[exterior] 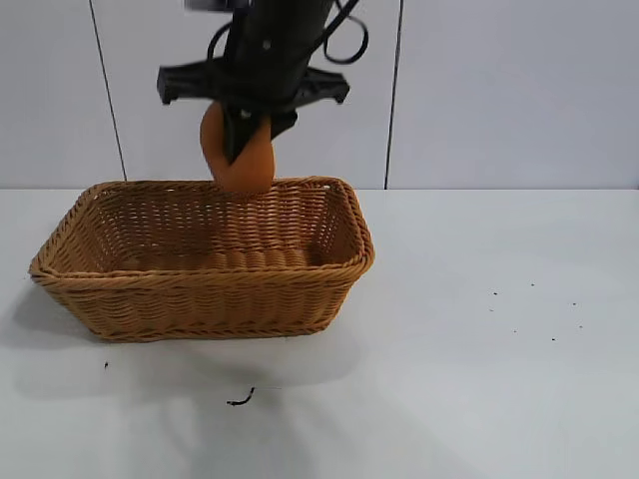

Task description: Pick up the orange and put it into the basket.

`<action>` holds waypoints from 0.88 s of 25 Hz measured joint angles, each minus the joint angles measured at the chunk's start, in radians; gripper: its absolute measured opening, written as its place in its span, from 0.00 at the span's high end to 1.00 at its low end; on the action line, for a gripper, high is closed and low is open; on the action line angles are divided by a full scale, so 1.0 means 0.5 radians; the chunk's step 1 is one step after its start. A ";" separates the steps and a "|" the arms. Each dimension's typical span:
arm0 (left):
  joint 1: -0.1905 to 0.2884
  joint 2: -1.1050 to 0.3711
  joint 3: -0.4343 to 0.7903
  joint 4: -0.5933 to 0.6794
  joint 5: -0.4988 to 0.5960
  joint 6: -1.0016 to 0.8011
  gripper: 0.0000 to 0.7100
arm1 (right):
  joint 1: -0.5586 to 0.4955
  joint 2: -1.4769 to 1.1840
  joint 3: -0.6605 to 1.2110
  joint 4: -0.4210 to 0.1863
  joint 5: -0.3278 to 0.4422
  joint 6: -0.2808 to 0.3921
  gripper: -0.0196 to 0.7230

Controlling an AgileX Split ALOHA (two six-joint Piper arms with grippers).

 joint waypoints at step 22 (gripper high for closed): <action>0.000 0.000 0.000 0.000 0.000 0.000 0.06 | -0.200 -0.138 -0.518 -0.294 0.540 -0.005 0.05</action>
